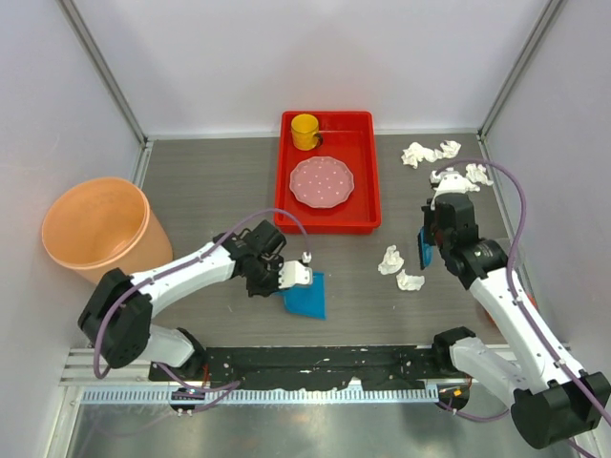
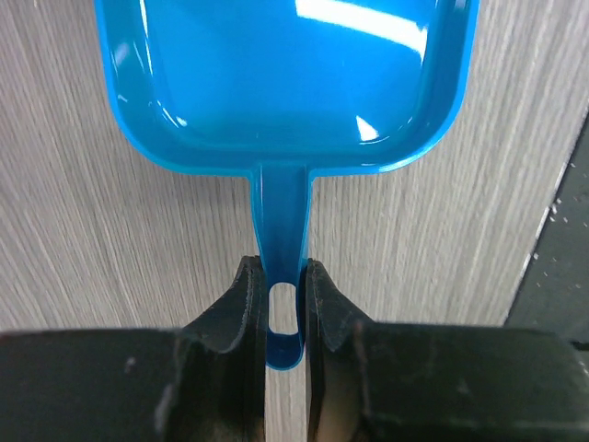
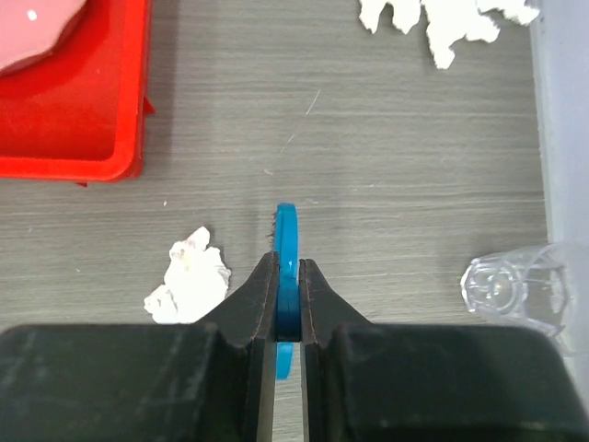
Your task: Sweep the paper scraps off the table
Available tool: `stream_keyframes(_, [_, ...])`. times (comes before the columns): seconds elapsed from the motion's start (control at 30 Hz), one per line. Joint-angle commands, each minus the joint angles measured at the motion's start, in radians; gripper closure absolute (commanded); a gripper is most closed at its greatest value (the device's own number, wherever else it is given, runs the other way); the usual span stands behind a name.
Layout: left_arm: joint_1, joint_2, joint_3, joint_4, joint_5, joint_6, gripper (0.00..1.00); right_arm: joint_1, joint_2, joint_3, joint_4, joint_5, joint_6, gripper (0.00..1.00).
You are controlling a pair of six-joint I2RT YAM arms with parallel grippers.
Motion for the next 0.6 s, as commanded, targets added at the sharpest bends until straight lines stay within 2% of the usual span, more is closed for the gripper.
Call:
stream_keyframes(0.0, [-0.039,0.063,0.011,0.122,-0.036,0.021,1.00,0.006,-0.099,-0.158,0.236,-0.045,0.072,0.99])
stream_keyframes(0.03, [-0.040,0.088,0.016,0.124,-0.031,0.012,1.00,0.006,-0.115,-0.215,0.279,-0.056,0.079,0.99])
stream_keyframes(0.13, [-0.040,0.146,0.040,0.133,-0.025,-0.032,1.00,0.006,-0.112,-0.249,0.327,-0.049,0.063,0.99])
stream_keyframes(0.33, [-0.039,0.205,0.089,0.161,-0.011,-0.111,1.00,0.006,-0.057,-0.292,0.353,-0.213,0.043,0.99])
stream_keyframes(0.57, [-0.062,0.234,0.120,0.162,-0.034,-0.137,1.00,0.019,-0.164,-0.320,0.318,-0.317,0.066,0.99])
